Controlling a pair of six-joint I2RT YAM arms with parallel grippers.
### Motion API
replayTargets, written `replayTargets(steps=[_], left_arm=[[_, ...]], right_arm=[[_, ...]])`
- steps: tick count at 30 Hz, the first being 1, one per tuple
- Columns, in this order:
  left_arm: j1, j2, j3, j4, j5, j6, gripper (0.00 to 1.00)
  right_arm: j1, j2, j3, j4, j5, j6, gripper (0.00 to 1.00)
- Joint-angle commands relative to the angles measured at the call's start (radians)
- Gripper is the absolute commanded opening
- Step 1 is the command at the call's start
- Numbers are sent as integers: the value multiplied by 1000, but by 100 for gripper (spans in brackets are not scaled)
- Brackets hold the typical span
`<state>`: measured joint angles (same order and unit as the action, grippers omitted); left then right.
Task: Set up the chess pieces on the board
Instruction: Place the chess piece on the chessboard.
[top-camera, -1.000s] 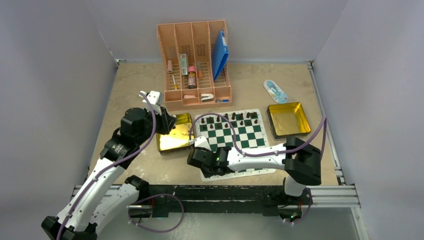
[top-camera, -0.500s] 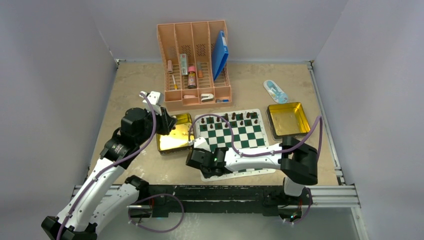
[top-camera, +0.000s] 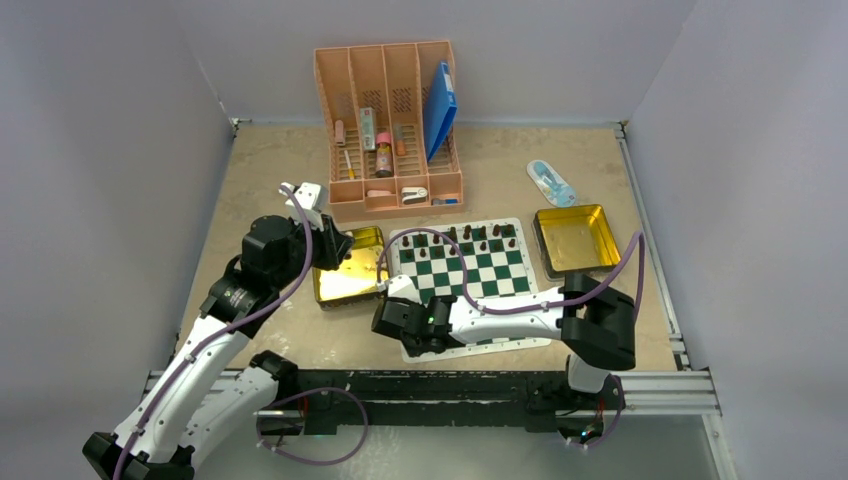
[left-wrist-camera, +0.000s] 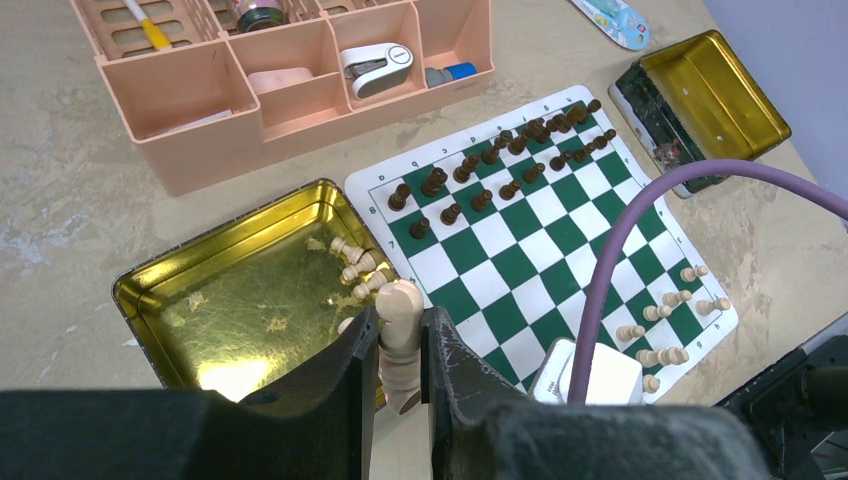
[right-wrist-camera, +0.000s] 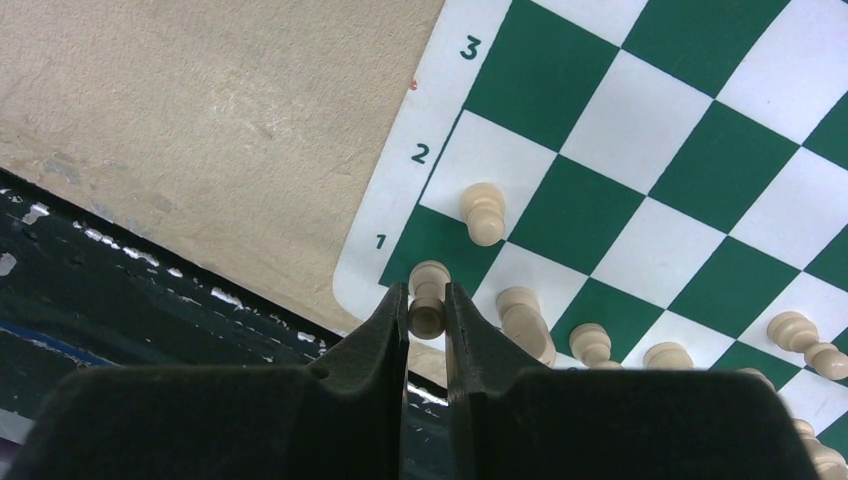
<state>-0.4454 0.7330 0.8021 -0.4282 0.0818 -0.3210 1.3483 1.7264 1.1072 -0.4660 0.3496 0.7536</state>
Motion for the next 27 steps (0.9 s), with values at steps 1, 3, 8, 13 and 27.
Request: replayTargets(steps=[1, 3, 8, 13, 27], left_arm=[[2, -5, 2, 31, 11, 10, 3], [2, -5, 2, 30, 9, 11, 3], [2, -6, 0, 30, 11, 8, 3], [2, -5, 1, 32, 11, 5, 3], [2, -8, -1, 30, 14, 2, 2]], right_arm=[[2, -39, 23, -26, 32, 13, 18], [2, -44, 26, -23, 32, 9, 18], [2, -53, 25, -26, 40, 9, 18], [2, -59, 14, -18, 33, 15, 18], [3, -27, 6, -8, 28, 13, 22]])
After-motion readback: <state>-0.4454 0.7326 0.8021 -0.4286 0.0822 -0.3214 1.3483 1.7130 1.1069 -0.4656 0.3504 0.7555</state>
